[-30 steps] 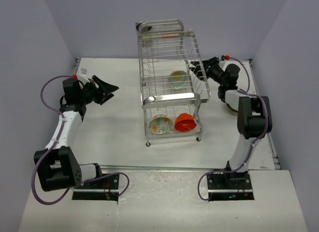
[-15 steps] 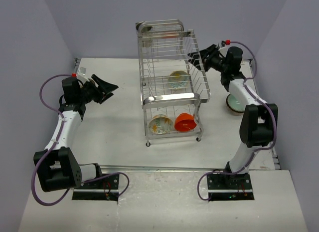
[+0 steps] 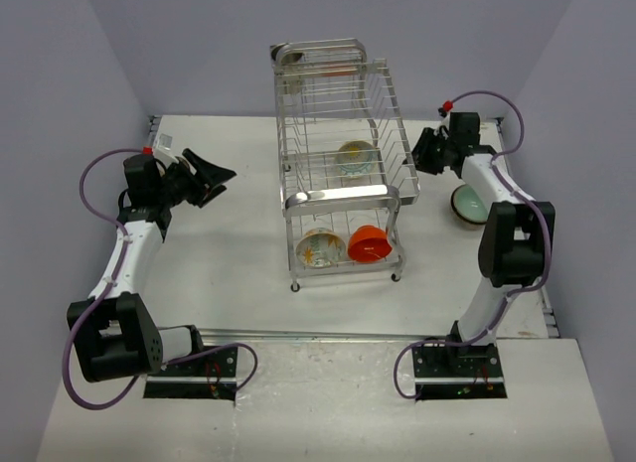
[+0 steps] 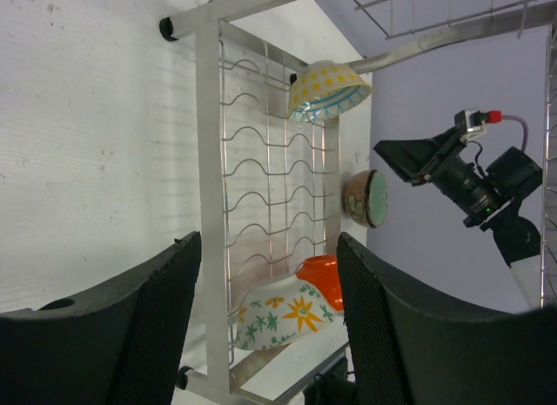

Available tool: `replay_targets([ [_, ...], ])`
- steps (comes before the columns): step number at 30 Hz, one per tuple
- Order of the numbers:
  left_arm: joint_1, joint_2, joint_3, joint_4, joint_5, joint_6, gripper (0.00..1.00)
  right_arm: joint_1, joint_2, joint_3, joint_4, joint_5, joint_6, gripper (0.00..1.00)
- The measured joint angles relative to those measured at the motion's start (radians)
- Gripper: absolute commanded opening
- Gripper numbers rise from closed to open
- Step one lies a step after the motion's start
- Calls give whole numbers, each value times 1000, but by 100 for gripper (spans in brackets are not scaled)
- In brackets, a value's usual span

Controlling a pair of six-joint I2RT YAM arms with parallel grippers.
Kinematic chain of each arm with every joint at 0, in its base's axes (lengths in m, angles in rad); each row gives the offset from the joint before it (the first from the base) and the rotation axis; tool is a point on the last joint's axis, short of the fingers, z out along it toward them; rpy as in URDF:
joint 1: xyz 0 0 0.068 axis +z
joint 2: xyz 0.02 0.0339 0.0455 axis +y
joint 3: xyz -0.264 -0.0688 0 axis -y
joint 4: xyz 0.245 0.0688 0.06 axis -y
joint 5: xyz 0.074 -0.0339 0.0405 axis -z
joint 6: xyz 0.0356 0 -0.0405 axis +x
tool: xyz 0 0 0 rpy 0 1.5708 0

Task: Unload the bowls from the dish rack

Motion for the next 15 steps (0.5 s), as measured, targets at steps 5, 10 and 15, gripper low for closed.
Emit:
replay_targets([
  [5,0,3,0,4,0,0,65,0,5,-24,-52,79,-142,35],
  [10,0,6,0,7,1,0,65,1,-6,-24,-52,104,-196,37],
  [15,0,6,0,7,1,0,65,4,-9,-24,-52,107,-259,38],
])
